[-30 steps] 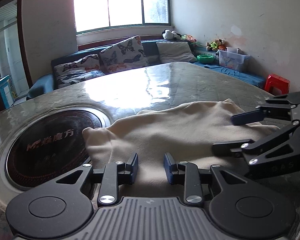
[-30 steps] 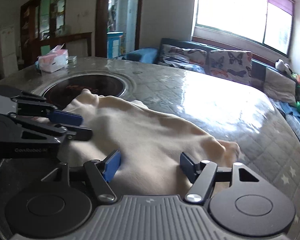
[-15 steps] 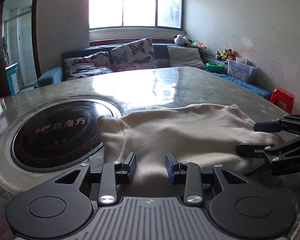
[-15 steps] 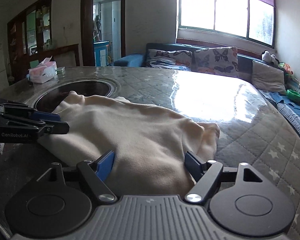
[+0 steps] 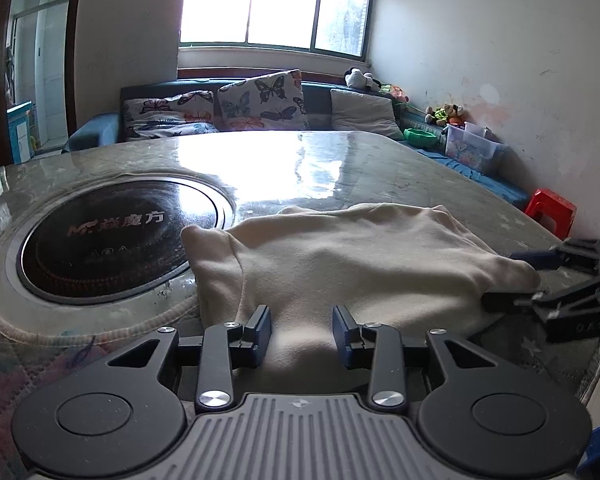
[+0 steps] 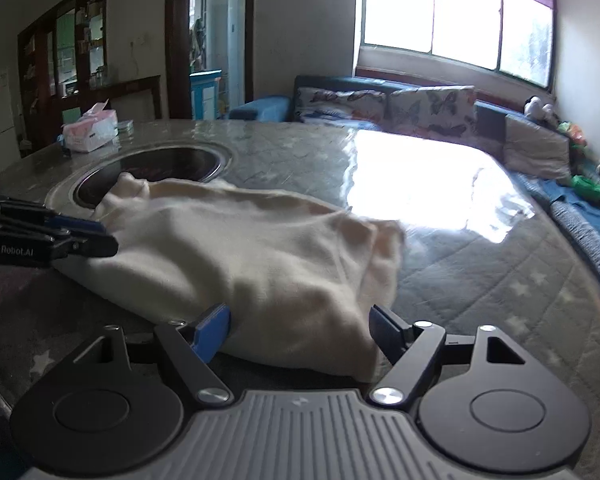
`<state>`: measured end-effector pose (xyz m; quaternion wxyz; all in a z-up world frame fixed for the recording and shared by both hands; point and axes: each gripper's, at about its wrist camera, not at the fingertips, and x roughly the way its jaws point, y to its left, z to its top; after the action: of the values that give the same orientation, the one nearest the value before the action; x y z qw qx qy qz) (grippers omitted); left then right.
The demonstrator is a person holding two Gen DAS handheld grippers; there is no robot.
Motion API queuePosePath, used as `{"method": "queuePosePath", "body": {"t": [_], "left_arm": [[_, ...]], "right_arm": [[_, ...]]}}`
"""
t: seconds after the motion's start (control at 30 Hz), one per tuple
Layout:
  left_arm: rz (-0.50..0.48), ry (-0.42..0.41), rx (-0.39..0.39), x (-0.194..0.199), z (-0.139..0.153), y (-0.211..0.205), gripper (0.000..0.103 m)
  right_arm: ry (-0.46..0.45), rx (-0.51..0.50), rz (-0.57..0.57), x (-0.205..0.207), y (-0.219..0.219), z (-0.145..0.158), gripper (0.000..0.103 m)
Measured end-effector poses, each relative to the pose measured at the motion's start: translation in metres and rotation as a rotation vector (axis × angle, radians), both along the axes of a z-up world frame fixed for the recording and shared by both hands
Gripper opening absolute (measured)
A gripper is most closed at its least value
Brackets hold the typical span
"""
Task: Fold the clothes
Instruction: 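Pat the folded sweatshirt flat with both open grippers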
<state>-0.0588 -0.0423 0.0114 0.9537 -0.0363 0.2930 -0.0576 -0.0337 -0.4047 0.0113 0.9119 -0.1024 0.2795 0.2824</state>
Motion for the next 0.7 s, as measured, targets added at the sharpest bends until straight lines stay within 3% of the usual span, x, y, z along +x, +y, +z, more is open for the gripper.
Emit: {"method": "queuePosePath", "body": {"t": [0.13, 0.23, 0.43, 0.7], "left_arm": [[0.003, -0.013, 0.018, 0.002, 0.006, -0.003, 0.044], [0.015, -0.011, 0.026, 0.004, 0.006, 0.0, 0.044], [0.037, 0.002, 0.043, 0.009, 0.005, 0.009, 0.044], [0.102, -0.002, 0.066, 0.028, 0.011, 0.022, 0.041]], "right_arm": [[-0.038, 0.038, -0.053, 0.003, -0.007, 0.012, 0.077], [-0.048, -0.013, -0.1, 0.01, -0.006, 0.004, 0.077], [-0.004, -0.02, -0.155, 0.017, -0.018, -0.008, 0.078], [-0.043, -0.021, -0.103, 0.03, -0.001, 0.016, 0.073]]}}
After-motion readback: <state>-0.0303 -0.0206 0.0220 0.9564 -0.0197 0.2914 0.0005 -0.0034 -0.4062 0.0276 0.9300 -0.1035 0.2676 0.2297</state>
